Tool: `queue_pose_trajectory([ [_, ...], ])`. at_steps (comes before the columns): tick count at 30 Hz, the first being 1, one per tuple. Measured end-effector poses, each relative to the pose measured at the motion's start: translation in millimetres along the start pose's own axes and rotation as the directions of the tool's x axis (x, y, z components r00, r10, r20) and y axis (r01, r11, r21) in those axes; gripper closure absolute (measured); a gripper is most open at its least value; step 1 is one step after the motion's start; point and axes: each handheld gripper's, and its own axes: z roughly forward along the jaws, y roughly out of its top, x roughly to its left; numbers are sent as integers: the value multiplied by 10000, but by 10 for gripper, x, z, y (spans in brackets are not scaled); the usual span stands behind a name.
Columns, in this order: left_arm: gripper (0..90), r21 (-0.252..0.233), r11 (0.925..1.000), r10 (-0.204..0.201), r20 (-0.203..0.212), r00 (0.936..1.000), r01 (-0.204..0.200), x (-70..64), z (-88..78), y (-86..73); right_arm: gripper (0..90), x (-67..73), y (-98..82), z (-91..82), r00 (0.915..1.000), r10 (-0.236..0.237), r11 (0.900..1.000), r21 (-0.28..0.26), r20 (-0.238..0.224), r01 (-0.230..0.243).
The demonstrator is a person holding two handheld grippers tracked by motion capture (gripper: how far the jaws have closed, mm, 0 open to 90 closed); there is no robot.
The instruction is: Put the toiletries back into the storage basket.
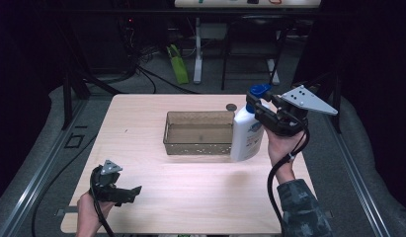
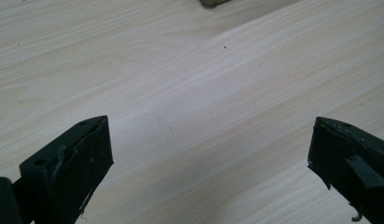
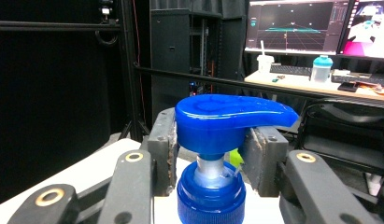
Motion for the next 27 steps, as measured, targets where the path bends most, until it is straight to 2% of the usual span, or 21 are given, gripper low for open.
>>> queue_pose_trajectory([
  [27,0,30,9999,142,186,9997,-142,-7,2,-21,588,42,112,241,10000,-38,9999,-117,-66,37],
])
